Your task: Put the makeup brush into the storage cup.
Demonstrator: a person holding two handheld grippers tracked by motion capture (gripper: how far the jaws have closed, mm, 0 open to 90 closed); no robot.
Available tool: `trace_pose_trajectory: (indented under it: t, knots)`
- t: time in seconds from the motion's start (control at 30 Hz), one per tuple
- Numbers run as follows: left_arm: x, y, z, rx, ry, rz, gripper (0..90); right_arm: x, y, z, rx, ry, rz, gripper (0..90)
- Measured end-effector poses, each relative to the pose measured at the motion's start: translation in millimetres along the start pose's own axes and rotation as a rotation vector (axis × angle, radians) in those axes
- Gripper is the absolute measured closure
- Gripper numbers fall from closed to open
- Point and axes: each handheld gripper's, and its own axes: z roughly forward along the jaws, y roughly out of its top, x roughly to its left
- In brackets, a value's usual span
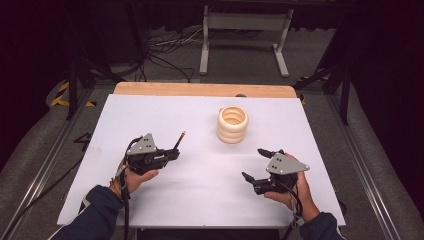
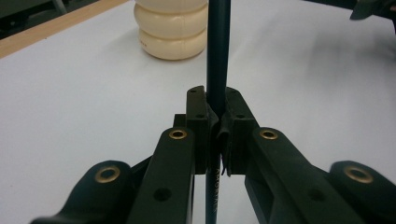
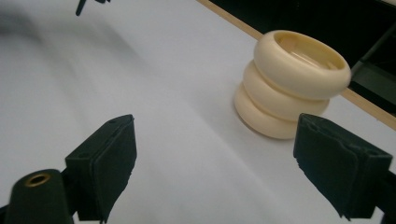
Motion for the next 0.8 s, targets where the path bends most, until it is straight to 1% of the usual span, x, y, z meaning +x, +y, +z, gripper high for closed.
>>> trace_pose_trajectory:
  t: [0.03,0.1,0.13,0.17,0.2,0.3,0.33,0.43,0.47,0.53,0.57,0.6,0.67,0.73,0.8]
  knots:
    - [0.0,0.0,0.0,0.000,0.000,0.000,83.3,0.0,0.0,0.0,0.000,0.000,0.000,14.1]
    - [0.6,3.2,0.2,-0.019,0.008,0.000,83.3,-2.1,-8.7,-2.1,-0.002,-0.016,0.008,11.4]
    - [1.1,4.4,0.1,-0.031,0.005,-0.004,83.3,-2.0,-11.2,-3.0,-0.006,-0.026,0.001,10.7]
    - [1.1,4.4,0.1,-0.031,0.005,-0.004,83.3,-2.0,-11.2,-3.0,-0.006,-0.026,0.001,10.7]
    - [1.7,7.4,-0.2,-0.050,0.004,-0.014,83.3,-2.3,-16.6,-6.0,-0.027,-0.045,0.004,9.0]
    - [2.8,12.2,0.5,-0.079,0.006,-0.016,83.3,-2.5,-21.7,-10.1,-0.042,-0.057,0.006,7.3]
    - [3.3,13.9,0.5,-0.082,0.006,-0.011,83.3,-2.8,-24.5,-11.4,-0.040,-0.064,0.007,6.8]
    - [3.4,17.0,0.6,-0.099,0.007,-0.012,83.3,-3.4,-29.7,-13.6,-0.037,-0.071,0.013,6.4]
    - [3.4,18.4,0.8,-0.108,0.006,-0.017,83.3,-4.2,-34.7,-15.7,-0.016,-0.075,0.012,6.5]
    - [3.1,21.1,1.8,-0.123,-0.002,-0.028,83.3,-4.7,-37.3,-16.8,-0.015,-0.078,0.017,6.6]
    - [4.2,23.0,2.2,-0.131,-0.009,-0.021,83.3,-4.8,-40.0,-17.9,-0.010,-0.081,0.027,6.7]
    - [3.9,23.8,2.8,-0.134,-0.014,-0.034,83.3,-5.1,-43.0,-19.1,-0.003,-0.085,0.031,7.0]
    - [4.7,27.5,7.0,-0.144,-0.014,-0.028,83.3,-5.7,-48.2,-21.2,0.010,-0.089,0.038,7.3]
    - [4.9,30.2,11.1,-0.155,-0.018,-0.033,83.3,-6.1,-50.3,-23.6,0.009,-0.093,0.041,7.4]
    - [4.9,31.6,13.5,-0.153,-0.021,-0.037,83.3,-6.7,-50.8,-26.0,0.004,-0.098,0.043,7.4]
